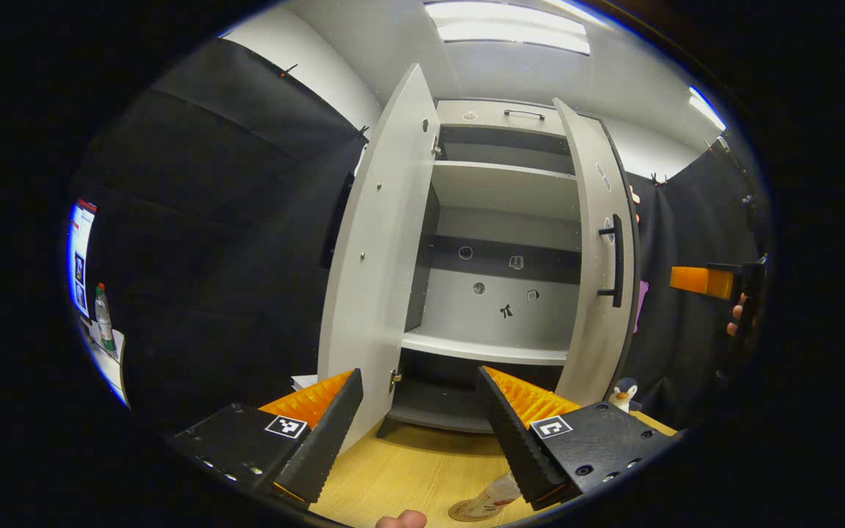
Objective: Grasp the bottle in the cabinet with the left hand and place it on the coaster, then close the right door with the right hand and the left door with the left hand.
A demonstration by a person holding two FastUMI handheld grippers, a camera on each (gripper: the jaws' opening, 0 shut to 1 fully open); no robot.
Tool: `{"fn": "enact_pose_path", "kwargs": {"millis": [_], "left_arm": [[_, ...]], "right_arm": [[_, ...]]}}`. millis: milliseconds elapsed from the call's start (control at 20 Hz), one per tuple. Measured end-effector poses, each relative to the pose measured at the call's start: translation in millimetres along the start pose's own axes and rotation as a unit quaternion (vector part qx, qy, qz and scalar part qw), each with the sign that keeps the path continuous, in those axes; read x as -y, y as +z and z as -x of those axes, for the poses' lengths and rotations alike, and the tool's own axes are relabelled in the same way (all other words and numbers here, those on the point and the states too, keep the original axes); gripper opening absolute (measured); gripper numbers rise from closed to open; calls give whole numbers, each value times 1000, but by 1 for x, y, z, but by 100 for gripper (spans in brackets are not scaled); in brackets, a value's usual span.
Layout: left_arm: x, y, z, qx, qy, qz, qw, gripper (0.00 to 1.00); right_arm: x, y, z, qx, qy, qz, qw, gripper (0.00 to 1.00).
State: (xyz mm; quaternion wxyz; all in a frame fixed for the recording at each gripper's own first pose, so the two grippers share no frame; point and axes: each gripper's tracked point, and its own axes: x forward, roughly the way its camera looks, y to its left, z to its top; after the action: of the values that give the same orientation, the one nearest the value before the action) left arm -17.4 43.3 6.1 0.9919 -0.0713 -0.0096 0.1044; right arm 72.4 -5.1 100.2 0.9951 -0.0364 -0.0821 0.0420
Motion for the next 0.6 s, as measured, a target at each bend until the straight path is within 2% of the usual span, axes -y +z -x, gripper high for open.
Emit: {"fn": "enact_pose_path", "kwargs": {"millis": [100,150,200,400,550,600], "left_arm": [[7,-5,-4,-10,-10,-8,1000,95],[12,-4,-6,-11,-17,-10,1000,91],[18,-5,-6,-12,-26,-7,1000,95],[38,-8,-6,-17,-51,-2,999,95],[43,-4,-6,-25,-63,8,998,95],[41,7,-5,-20,-63,14,998,90]], "right_arm": [[1,-12,19,-3,-10,-3,1000,98],[-1,-20,27,-6,-14,-5,1000,98],[-2,-29,35,-11,-15,-9,1000,98],[-3,-72,62,-50,-25,-47,997,98],[-1,-84,75,-47,-31,-66,996,98],[1,-86,77,-45,-32,-66,996,98]]}}
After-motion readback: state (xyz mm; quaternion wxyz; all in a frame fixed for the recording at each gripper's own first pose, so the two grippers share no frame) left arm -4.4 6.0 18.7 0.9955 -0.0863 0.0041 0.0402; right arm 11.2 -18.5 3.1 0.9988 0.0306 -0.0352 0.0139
